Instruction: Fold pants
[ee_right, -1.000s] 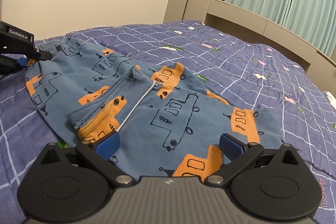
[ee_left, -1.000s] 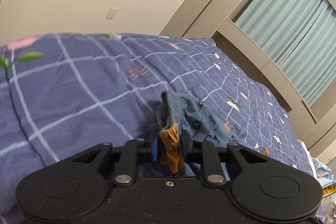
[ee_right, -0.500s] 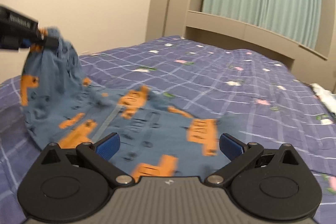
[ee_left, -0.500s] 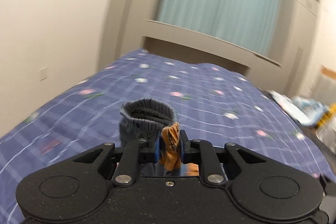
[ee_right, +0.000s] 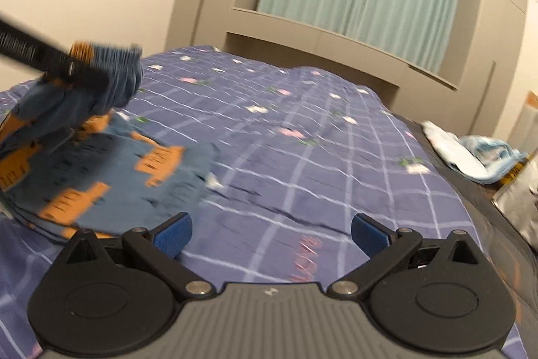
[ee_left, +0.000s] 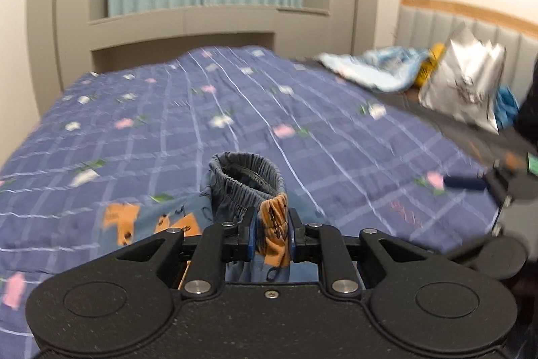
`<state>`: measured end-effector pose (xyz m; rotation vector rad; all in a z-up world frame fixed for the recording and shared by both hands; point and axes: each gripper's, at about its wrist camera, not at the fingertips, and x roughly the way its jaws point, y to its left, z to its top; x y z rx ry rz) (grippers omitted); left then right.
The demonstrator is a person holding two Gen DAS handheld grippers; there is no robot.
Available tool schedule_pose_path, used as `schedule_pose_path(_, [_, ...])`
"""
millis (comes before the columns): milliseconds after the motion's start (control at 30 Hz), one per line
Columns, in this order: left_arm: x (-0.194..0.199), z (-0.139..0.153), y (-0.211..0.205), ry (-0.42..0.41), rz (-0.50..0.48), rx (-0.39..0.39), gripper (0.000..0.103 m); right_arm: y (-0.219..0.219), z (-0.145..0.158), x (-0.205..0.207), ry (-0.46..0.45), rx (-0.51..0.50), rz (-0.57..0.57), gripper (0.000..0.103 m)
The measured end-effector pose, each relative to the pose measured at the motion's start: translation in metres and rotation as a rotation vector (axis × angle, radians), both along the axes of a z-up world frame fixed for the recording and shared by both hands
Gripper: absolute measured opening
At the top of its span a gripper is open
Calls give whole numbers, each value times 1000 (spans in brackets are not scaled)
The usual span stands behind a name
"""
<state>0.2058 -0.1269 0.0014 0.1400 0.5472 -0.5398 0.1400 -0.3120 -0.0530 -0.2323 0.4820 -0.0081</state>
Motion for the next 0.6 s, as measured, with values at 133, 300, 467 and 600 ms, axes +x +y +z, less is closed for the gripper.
schedule_pose_path(133, [4,-30,-13,43,-21,74,32,-12,-4,-2,15,19,-18,103])
schedule_pose_path(300, [-13,-35,-8,-2,-37,122,67,-15,-5,-2,30,45,-12,103])
schedule_pose_path(467, [-31,-38,2,-45,-53,219,71,-15,-2,3,23,58,18,103])
schedule_pose_path(600, [-49,-45,2,-106,-79,310,73,-14,9,11,4,153,108,103])
